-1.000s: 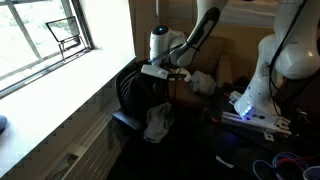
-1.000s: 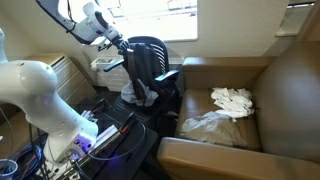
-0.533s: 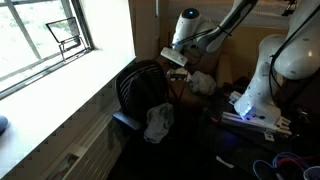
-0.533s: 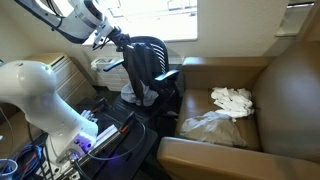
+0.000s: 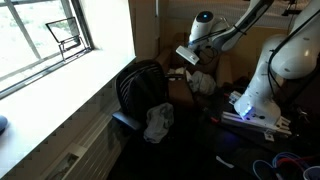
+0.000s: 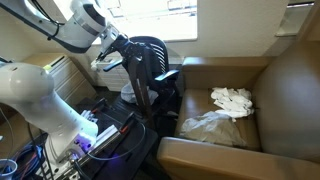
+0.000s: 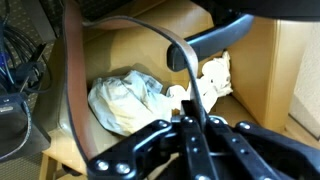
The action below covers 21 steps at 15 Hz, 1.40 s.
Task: Pick up the belt from the armchair and move it to the couch
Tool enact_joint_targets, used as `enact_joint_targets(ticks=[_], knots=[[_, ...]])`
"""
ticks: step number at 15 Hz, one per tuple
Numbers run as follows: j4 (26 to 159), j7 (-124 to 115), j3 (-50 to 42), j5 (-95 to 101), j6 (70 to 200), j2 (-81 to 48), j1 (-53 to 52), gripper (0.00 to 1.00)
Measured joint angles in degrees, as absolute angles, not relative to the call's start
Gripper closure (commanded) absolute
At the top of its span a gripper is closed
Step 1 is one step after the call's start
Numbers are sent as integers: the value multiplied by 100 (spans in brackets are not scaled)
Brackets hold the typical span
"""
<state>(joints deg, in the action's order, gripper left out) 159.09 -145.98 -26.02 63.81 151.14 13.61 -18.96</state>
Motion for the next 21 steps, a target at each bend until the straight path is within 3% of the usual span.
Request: enact_joint_targets(ticks=[2,11,16,20,21], knots=[[15731,-14938,-2542,6516,14725,1404,-1660,99],[15259,-14079,-2667,5918,14767,2145,1721,95],[15093,-14771,-2454,5993,14866,1961,2145,99],[14317,-14621,-2938,5143,15095,1495,2607,99],[14114,-14587,-3085,4940,15223,1329,2752,70]])
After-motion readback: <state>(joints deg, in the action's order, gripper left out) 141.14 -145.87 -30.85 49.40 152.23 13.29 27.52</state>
